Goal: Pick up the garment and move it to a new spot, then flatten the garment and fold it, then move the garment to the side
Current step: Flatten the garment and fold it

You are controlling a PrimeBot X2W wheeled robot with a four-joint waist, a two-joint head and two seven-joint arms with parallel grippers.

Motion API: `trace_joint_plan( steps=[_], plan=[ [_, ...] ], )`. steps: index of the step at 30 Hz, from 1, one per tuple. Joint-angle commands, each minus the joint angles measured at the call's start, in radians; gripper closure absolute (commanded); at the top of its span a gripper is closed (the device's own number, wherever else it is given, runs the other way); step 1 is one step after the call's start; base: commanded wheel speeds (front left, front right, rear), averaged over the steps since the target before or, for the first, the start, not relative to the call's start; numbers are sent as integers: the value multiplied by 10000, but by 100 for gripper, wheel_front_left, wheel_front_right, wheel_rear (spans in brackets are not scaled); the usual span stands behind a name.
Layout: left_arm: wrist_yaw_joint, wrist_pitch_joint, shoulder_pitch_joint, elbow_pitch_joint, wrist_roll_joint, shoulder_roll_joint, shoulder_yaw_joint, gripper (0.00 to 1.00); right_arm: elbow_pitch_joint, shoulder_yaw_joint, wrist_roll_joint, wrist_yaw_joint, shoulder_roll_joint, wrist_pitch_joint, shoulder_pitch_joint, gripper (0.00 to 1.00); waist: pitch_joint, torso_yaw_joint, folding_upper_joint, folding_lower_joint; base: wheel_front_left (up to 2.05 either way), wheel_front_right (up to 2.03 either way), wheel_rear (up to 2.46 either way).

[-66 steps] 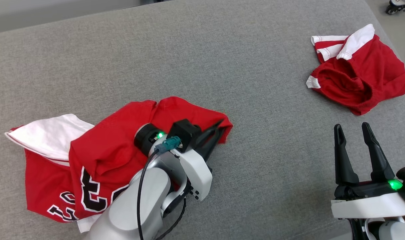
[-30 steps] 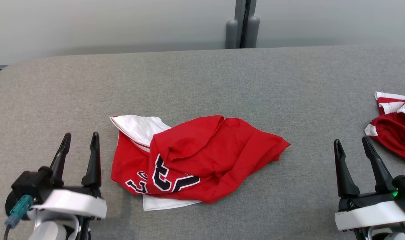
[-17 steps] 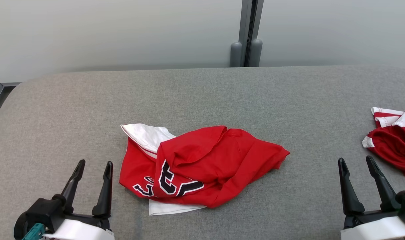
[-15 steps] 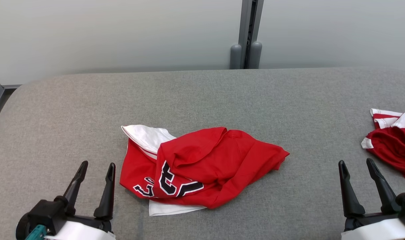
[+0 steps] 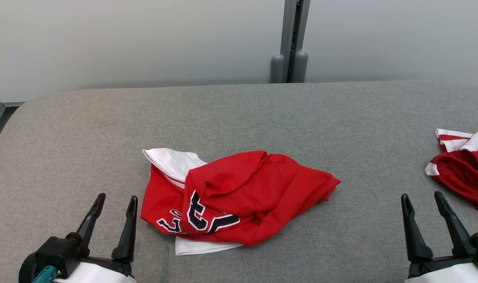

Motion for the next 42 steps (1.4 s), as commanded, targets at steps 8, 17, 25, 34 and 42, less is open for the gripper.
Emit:
trace_joint_plan(
  steps=[8, 17, 25, 34, 42],
  plan=[
    [64, -65, -112, 58, -55, 16, 3, 0, -86, -37, -13, 2, 26, 17, 7, 0, 62, 6, 0, 0, 0, 0, 0],
    [43, -102, -188, 140, -107, -4, -20, 0, 34, -36, 12, 2, 36, -30, -92, 0, 86, 27, 0, 0, 0, 0, 0],
    [-13, -142, -588, 123, -1, -33, -44, 0, 180, 809, 83, 2, -356, 155, -817, 0, 475, 309, 0, 0, 0, 0, 0],
    [-231, -260, -1483, 276, 219, -417, -251, 0, 1896, 3350, 1041, 1, -1914, 1150, -3590, 0, 1465, 1209, 0, 0, 0, 0, 0],
    [-490, -321, -2231, 591, 431, -929, -394, 0, 3954, 4946, 2119, 1, -3185, 1659, -6164, 0, 2378, 1968, 0, 0, 0, 0, 0]
  ],
)
